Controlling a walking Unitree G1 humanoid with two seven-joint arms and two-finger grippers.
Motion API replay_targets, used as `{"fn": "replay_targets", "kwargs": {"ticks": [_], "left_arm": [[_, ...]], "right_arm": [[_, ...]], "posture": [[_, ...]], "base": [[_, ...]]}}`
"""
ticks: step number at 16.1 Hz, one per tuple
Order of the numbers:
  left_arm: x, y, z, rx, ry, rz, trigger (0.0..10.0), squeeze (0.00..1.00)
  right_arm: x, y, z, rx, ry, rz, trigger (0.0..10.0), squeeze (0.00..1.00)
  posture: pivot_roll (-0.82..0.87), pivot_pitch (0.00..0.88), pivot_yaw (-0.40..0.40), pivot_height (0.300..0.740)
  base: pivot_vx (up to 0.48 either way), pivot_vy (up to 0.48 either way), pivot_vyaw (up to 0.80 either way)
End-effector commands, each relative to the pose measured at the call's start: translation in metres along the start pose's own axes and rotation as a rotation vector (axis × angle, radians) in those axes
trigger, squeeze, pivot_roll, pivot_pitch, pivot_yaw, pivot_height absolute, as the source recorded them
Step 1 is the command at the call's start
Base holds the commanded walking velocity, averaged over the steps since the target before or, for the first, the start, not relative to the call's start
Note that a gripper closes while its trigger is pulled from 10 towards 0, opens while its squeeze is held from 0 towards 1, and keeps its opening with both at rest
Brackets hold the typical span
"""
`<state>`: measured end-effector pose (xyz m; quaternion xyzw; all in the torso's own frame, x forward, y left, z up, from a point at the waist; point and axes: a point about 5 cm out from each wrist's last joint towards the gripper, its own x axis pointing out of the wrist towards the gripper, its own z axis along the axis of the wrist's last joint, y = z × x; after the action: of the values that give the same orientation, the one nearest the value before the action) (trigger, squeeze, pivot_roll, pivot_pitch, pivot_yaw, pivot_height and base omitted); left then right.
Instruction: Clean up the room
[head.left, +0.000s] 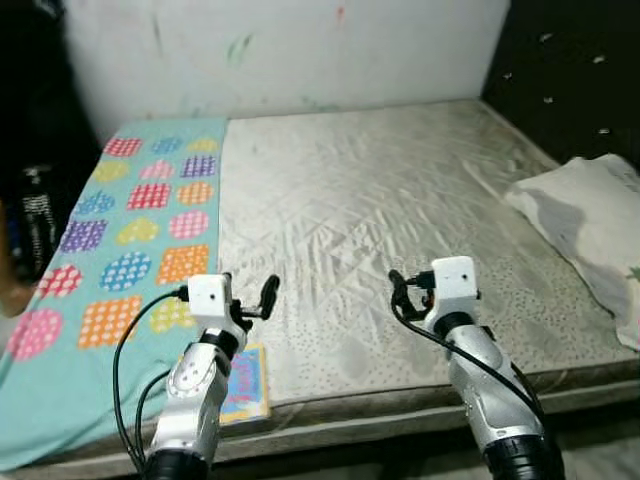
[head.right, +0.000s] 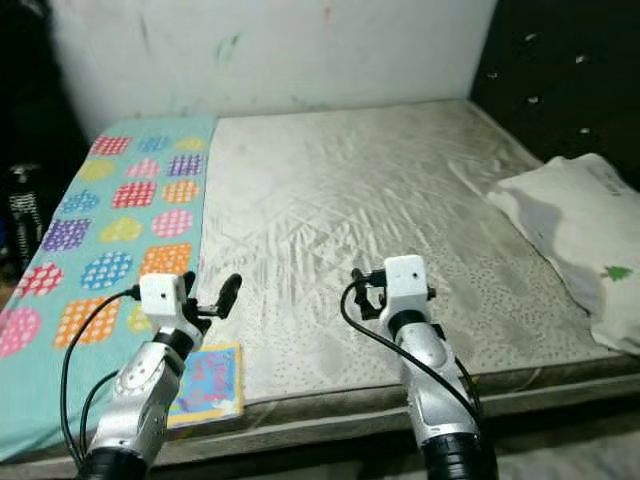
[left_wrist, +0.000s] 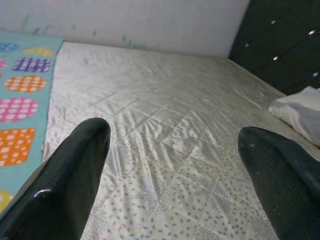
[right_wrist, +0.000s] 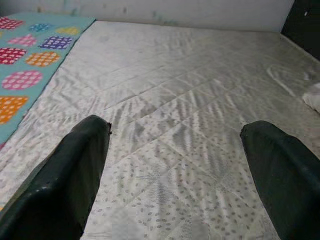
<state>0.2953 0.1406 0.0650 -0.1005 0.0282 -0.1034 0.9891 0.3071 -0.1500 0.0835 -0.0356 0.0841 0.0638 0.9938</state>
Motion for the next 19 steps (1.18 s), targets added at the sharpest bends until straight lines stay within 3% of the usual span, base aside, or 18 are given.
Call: {"fn": "replay_targets", "kwargs": {"ticks": [1,10,16,19], "left_arm": [[-0.003,0.011,0.002,0.021,0.004,0.034,10.0,0.0],[-0.004,0.01,-0.001,0.035,0.011,0.045,10.0,0.0],[-0.007,0.014,0.002,0.066,-0.017,0.085,10.0,0.0],[-0.02,0.033,0.011,0.079,-0.055,0.153,10.0,0.0]], "right_arm": [[0.003,0.012,0.007,0.004,-0.023,0.04,10.0,0.0],[0.0,0.011,0.005,-0.004,-0.014,0.044,10.0,0.0],[-0.001,0.011,0.004,-0.003,-0.012,0.046,10.0,0.0],[-0.008,-0.009,0.013,0.009,-0.087,-0.019,10.0,0.0]], "posture": [[-0.02,0.0,0.037,0.74],[-0.03,0.004,0.033,0.74],[-0.03,0.009,0.035,0.74],[-0.02,0.021,0.039,0.74]], "base": [[0.0,0.48,0.0],[0.0,0.48,0.0],[0.0,0.0,0.0],[0.0,0.0,0.0]]}}
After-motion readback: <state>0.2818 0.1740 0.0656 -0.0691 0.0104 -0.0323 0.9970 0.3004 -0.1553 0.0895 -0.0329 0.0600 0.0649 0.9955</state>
